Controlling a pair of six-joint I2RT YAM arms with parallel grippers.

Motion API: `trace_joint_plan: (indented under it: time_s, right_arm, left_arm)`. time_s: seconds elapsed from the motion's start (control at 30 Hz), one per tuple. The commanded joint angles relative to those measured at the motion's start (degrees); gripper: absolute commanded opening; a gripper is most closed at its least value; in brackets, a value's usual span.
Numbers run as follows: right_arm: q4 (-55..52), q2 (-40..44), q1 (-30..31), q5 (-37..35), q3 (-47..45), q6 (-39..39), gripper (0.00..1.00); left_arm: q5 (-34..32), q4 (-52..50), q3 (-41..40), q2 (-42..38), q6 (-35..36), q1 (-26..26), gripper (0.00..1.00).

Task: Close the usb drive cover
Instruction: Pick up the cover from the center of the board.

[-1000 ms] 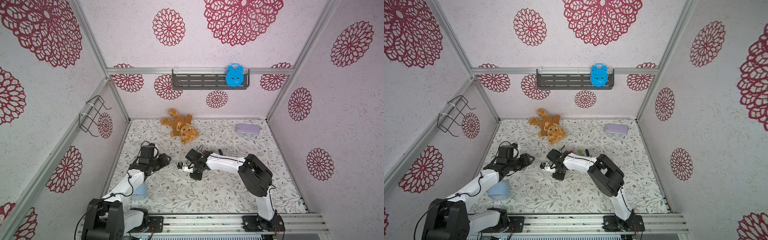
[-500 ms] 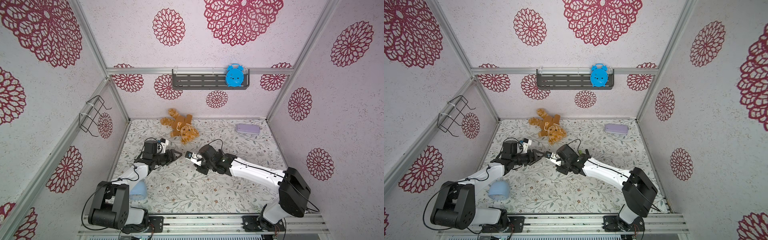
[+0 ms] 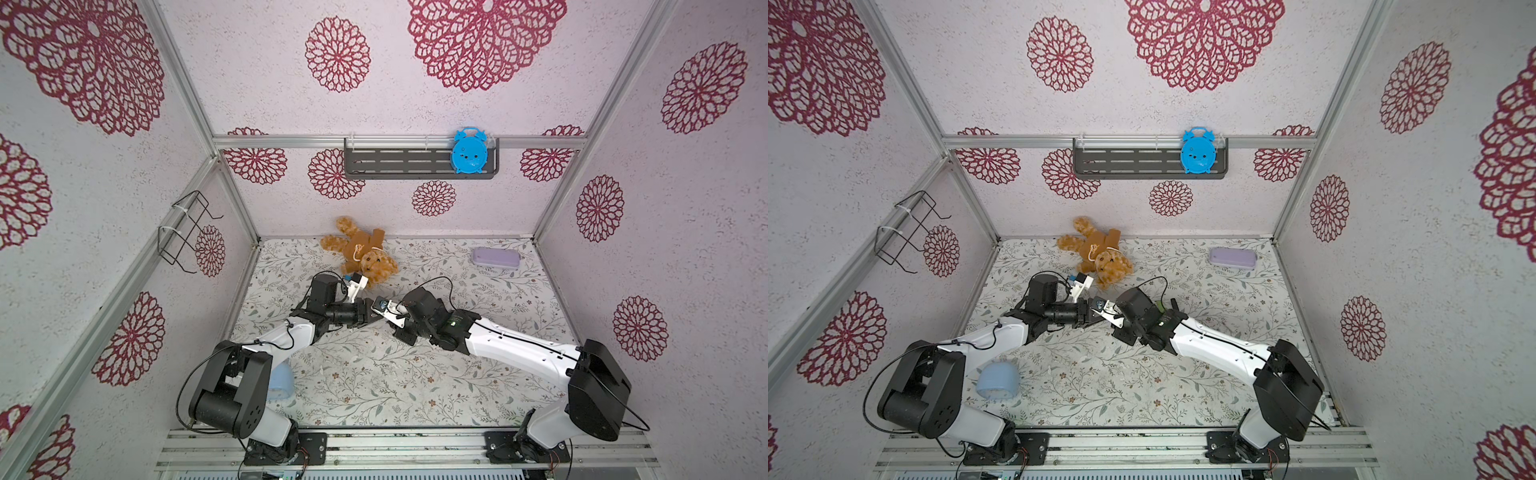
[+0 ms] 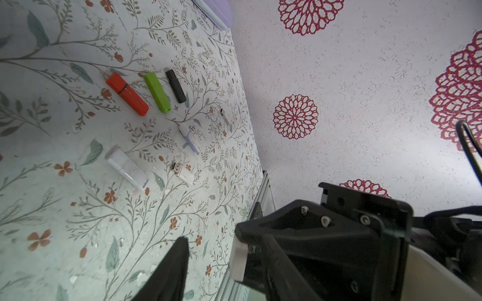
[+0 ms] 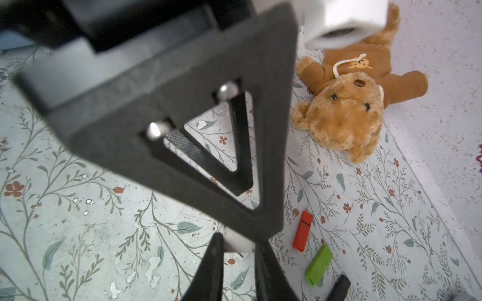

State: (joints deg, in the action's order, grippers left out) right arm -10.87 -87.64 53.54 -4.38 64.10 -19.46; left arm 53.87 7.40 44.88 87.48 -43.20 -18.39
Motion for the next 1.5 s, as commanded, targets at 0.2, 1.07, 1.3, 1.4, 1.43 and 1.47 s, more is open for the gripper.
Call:
trace_joint_plan:
  time_s: [0.2, 1.07, 1.3, 1.4, 1.43, 1.47]
  right_arm:
    - [3.47, 2.56, -0.25, -1.43, -0.55, 2.23, 0.22]
    - [4.53, 7.93, -1.82, -4.36, -3.97, 7.98, 0.4]
    - [0.68, 15.07, -14.51, -0.77, -11.76, 21.23, 0.43]
    - [-4.83, 14.39, -19.64, 0.74, -11.95, 25.39, 0.42]
    - [-6.8, 13.72, -20.9, 1.11, -11.72, 26.51, 0.42]
    - [-8.28, 12.86, -21.87, 1.38, -11.71, 27.35, 0.42]
  left_arm:
    - [3.56, 2.59, 0.82, 0.59, 0.35, -0.48, 0.44]
    - [2.65, 2.95, 2.03, 0.12, -0.11, -0.36, 0.11]
    - [0.53, 1.23, 3.25, 0.23, -0.77, 0.62, 0.11]
    - [-2.21, -1.91, 4.36, 0.23, 0.13, 0.7, 0.11]
    - [-3.18, -2.59, 4.55, -0.01, 0.47, 0.71, 0.11]
    - [-3.99, -2.82, 4.6, -0.17, 0.47, 0.72, 0.11]
